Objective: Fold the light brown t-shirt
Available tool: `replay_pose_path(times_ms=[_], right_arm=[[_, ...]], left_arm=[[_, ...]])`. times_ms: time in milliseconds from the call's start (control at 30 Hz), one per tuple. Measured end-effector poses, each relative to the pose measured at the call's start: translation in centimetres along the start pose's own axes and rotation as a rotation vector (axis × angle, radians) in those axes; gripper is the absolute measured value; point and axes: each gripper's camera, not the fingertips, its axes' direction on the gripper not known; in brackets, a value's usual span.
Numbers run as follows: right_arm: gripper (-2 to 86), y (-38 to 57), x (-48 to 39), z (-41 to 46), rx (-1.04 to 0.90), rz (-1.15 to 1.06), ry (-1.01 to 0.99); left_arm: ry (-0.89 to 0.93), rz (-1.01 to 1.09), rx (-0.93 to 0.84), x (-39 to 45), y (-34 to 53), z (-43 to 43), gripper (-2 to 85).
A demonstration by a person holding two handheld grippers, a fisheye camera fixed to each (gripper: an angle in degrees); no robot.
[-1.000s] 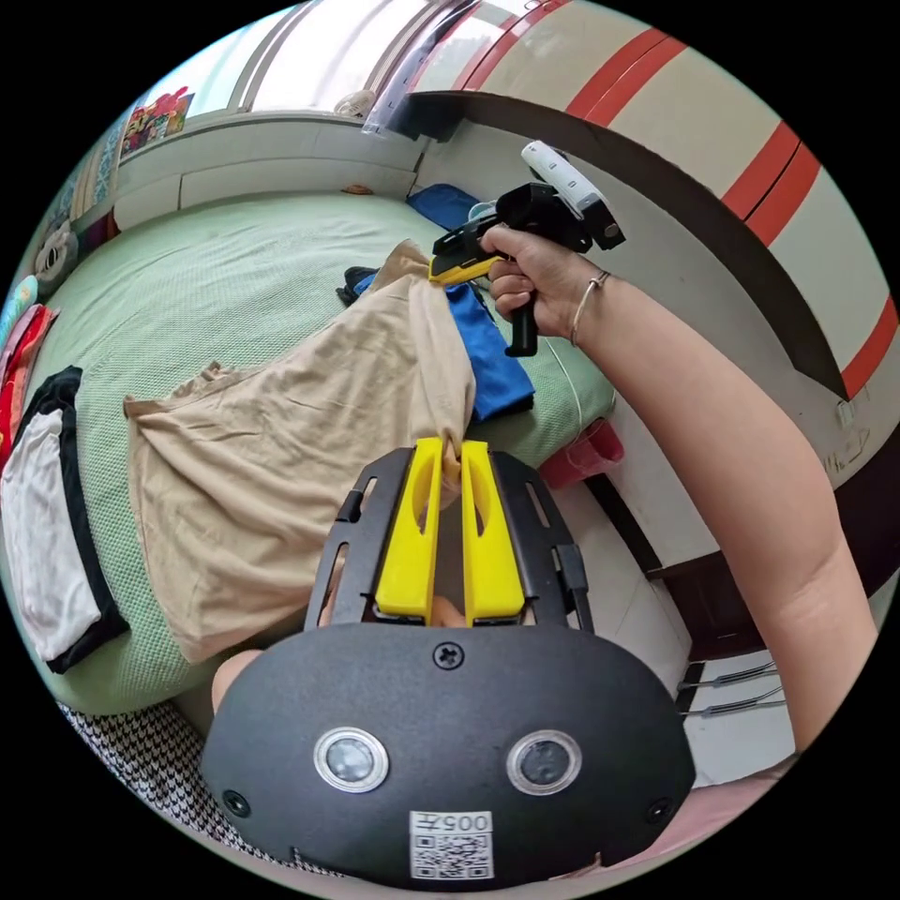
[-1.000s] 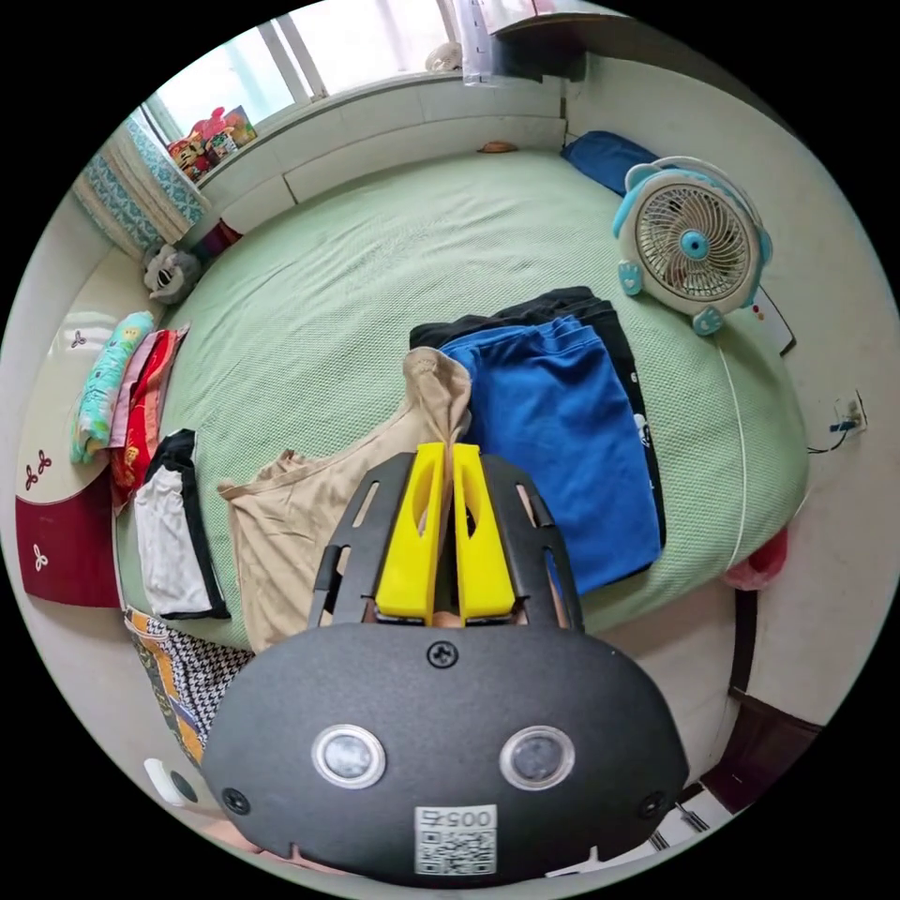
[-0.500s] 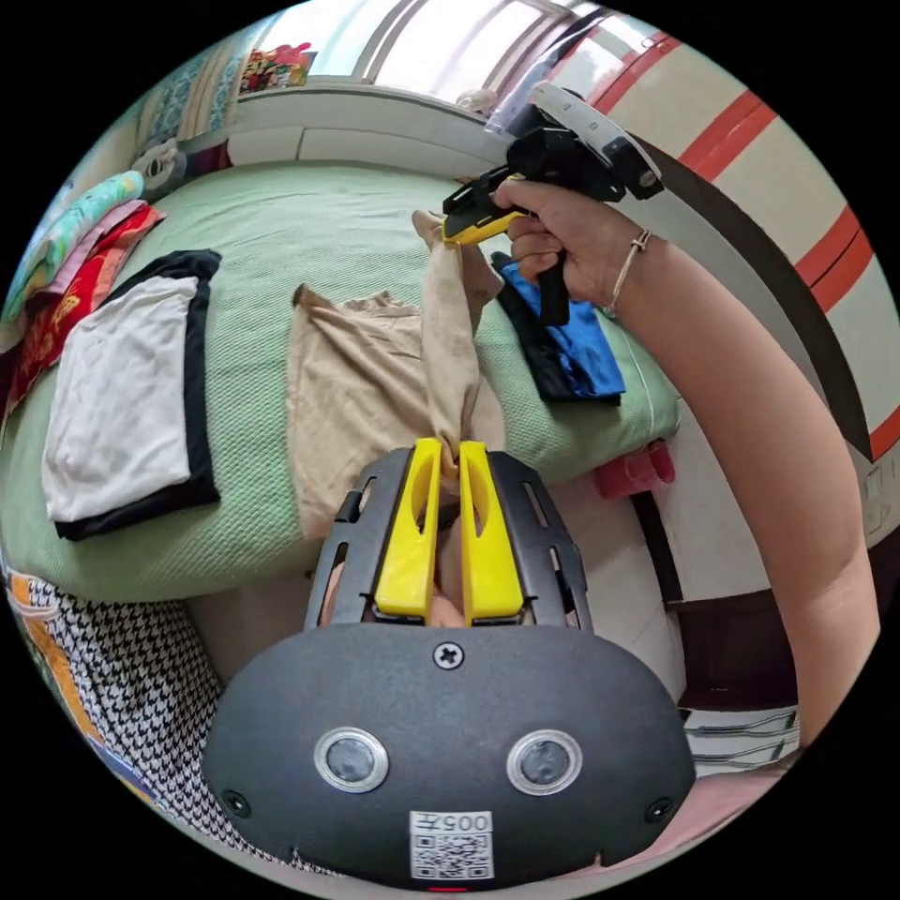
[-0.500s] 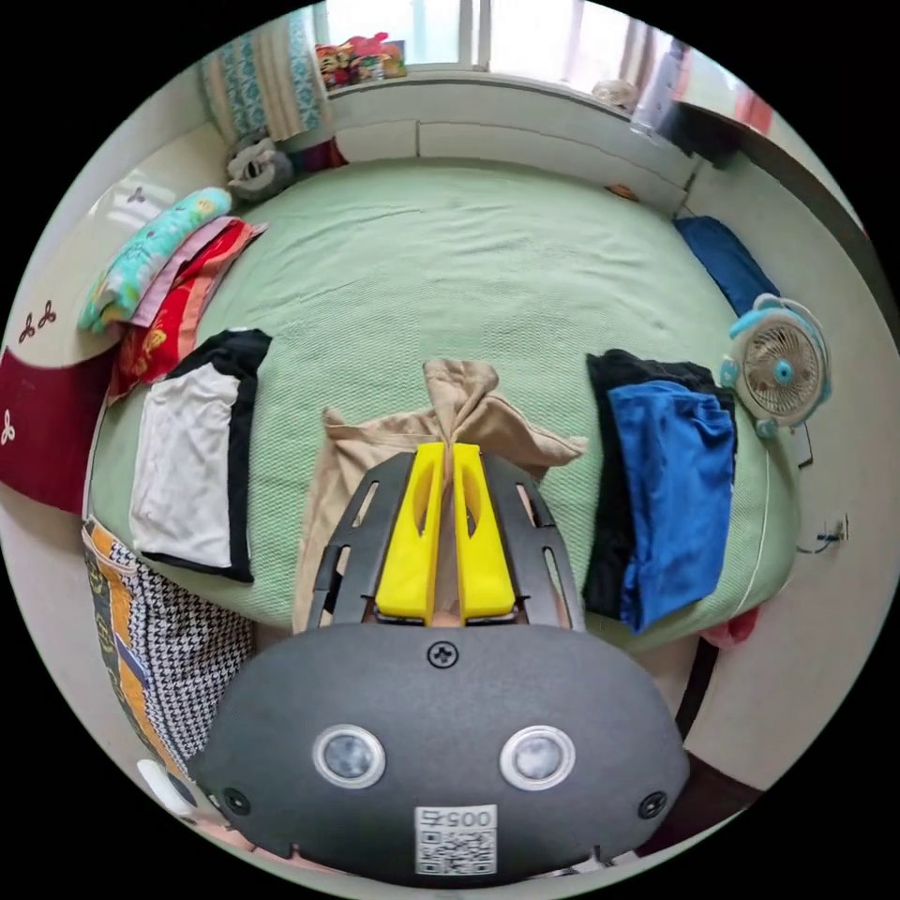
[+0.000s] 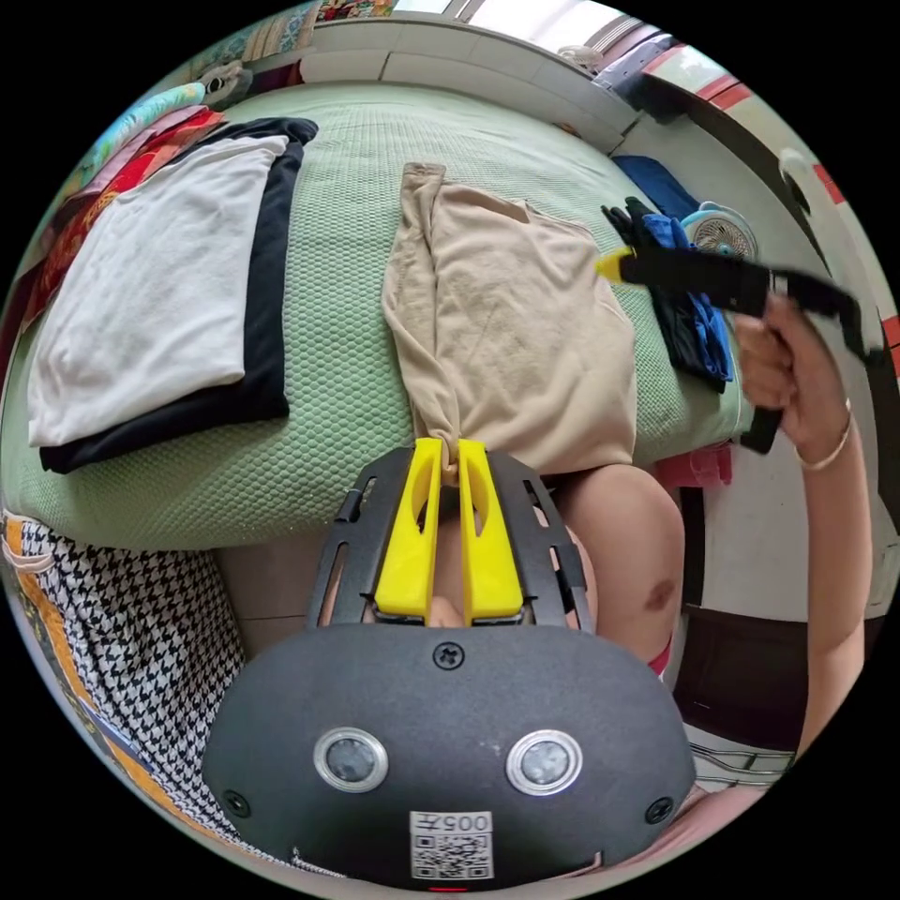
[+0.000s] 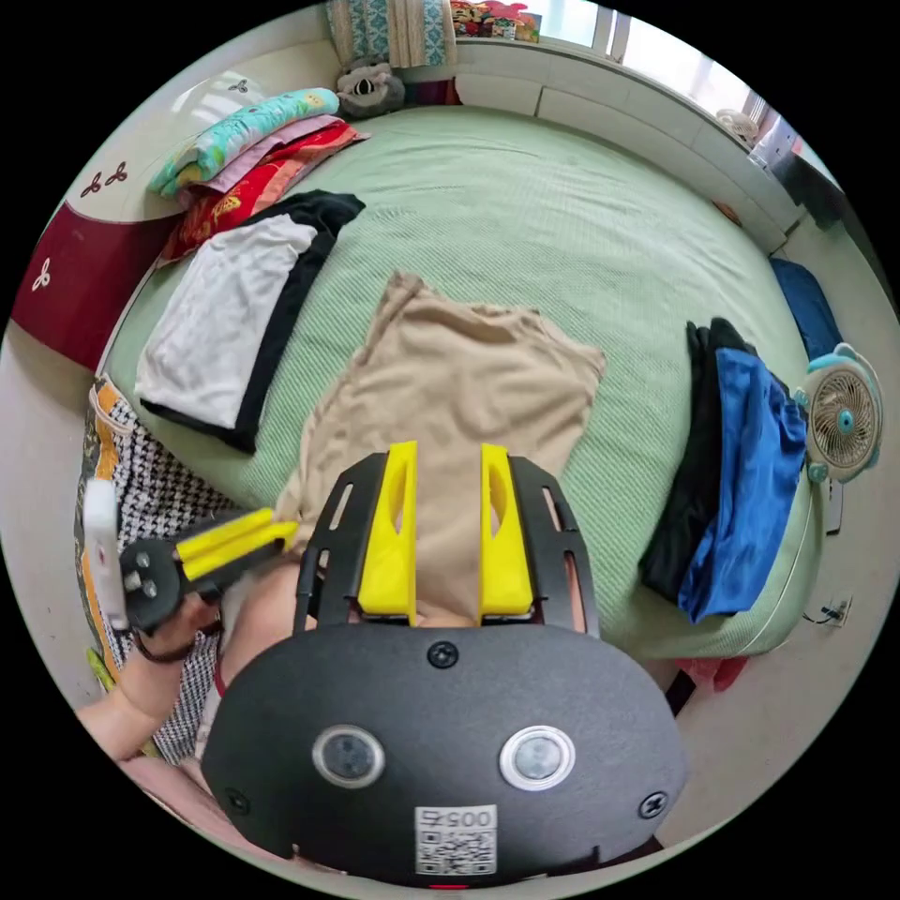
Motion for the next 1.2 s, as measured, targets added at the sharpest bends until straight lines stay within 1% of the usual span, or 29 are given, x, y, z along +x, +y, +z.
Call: replay_pose_path(times_ms=[167,300,433,467,500,567,667,733,767,833,900,1000,1033,1100,1200], right_arm=[[10.6,6.5,1.3,2.9,-0.051,0.083,-0.041],[10.3,8.2,1.0,5.2,-0.093,0.136,-0.113],[6.8,7.9,0.4,6.7,-0.096,0.172,-0.154],[3.2,7.8,0.4,6.6,-0.091,0.195,-0.145],[1.5,7.8,0.4,6.4,-0.091,0.203,-0.148],[-0.5,8.3,0.0,5.6,-0.064,0.188,-0.15],[-0.9,9.1,-0.4,5.7,-0.06,0.167,-0.123],[-0.9,9.3,-0.4,6.2,-0.068,0.188,-0.135],[-0.8,9.3,-0.3,6.5,-0.067,0.204,-0.151],[-0.5,9.3,-0.4,6.9,-0.081,0.213,-0.168],[0.1,9.4,-0.8,6.9,-0.102,0.181,-0.148],[2.0,9.9,-2.0,6.0,-0.115,0.07,-0.025],[2.7,10.1,-2.4,5.3,-0.106,0.037,0.02],[4.2,10.0,-3.0,3.9,-0.055,0.009,0.046],[5.3,9.0,-4.1,1.9,0.024,-0.003,0.018]], left_arm=[[0.012,0.016,0.046,0.0,0.1,-1.8,4.7],[-0.025,0.04,0.073,1.3,-0.2,-3.1,4.6],[-0.053,0.06,0.076,2.4,-0.3,-3.3,4.7],[-0.055,0.062,0.077,2.4,-0.3,-3.3,4.7],[-0.071,0.065,0.078,2.5,-0.1,-3.2,4.7],[-0.108,0.062,0.073,2.4,0.3,-2.6,4.7],[-0.144,0.036,0.023,1.1,1.2,0.0,4.8],[-0.158,0.008,-0.018,-0.7,2.2,3.3,5.5],[-0.159,-0.008,-0.032,-1.1,2.4,4.1,5.8],[-0.098,-0.046,-0.014,-2.6,3.3,5.2,7.5],[-0.1,-0.059,0.0,-3.0,3.8,4.5,8.1],[-0.248,-0.044,0.034,-2.8,4.6,2.8,7.2],[-0.25,-0.038,0.051,-2.7,4.9,2.3,6.7],[-0.191,-0.029,0.074,-2.5,4.9,1.8,6.5],[-0.098,0.02,0.079,-1.0,4.1,2.2,7.9]])
